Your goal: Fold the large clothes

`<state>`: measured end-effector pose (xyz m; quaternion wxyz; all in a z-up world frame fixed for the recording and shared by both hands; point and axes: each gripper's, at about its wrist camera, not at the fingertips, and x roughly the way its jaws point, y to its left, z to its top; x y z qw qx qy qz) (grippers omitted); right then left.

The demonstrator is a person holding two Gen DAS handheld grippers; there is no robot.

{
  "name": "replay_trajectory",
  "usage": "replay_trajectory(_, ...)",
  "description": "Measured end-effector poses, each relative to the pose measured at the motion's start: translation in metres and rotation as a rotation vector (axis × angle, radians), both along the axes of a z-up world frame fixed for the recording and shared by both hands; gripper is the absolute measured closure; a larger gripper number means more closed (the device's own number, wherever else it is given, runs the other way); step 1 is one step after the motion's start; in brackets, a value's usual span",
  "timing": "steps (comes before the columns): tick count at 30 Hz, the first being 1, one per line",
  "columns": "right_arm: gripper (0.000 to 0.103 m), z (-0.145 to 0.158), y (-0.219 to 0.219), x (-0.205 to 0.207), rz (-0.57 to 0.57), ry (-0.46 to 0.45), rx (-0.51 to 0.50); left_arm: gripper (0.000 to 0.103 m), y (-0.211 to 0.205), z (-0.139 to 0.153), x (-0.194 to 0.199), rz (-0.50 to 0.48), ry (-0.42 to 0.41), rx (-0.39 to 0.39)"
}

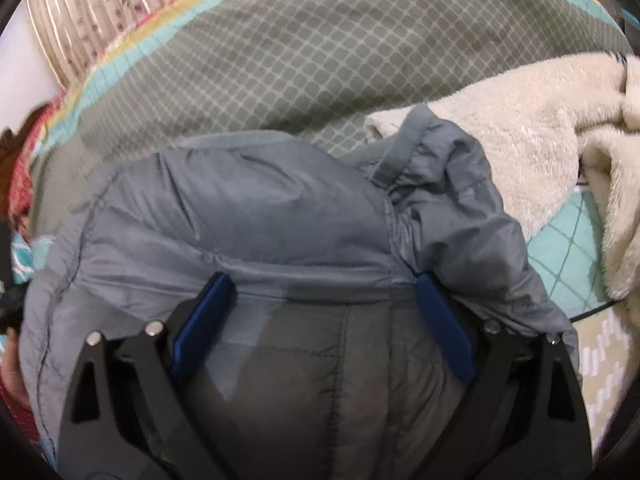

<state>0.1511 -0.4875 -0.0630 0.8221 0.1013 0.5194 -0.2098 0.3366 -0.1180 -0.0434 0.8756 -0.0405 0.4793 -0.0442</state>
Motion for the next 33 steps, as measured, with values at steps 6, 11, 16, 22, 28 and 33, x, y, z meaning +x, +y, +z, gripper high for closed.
replay_trajectory(6, 0.013, 0.056, 0.022, -0.021, 0.032, -0.005, -0.047, 0.076, 0.009, 0.040, -0.034, -0.056, -0.046, 0.065)
replay_trajectory(11, 0.013, 0.096, 0.026, -0.090, 0.025, -0.082, -0.073, 0.076, 0.018, 0.060, -0.066, -0.082, -0.078, 0.124)
replay_trajectory(16, 0.013, 0.072, 0.010, -0.129, -0.061, 0.022, -0.066, 0.076, 0.026, 0.051, -0.084, -0.086, -0.068, 0.187)
replay_trajectory(22, 0.013, 0.082, -0.008, -0.148, -0.118, -0.052, -0.017, 0.076, 0.033, 0.042, -0.082, -0.079, -0.036, 0.261)
replay_trajectory(28, 0.010, 0.062, -0.033, -0.155, -0.164, -0.064, 0.143, 0.076, 0.041, 0.028, -0.078, -0.081, -0.001, 0.315)
replay_trajectory(33, 0.006, 0.051, -0.040, -0.165, -0.163, -0.129, 0.212, 0.076, 0.045, 0.016, -0.077, -0.089, 0.030, 0.327)
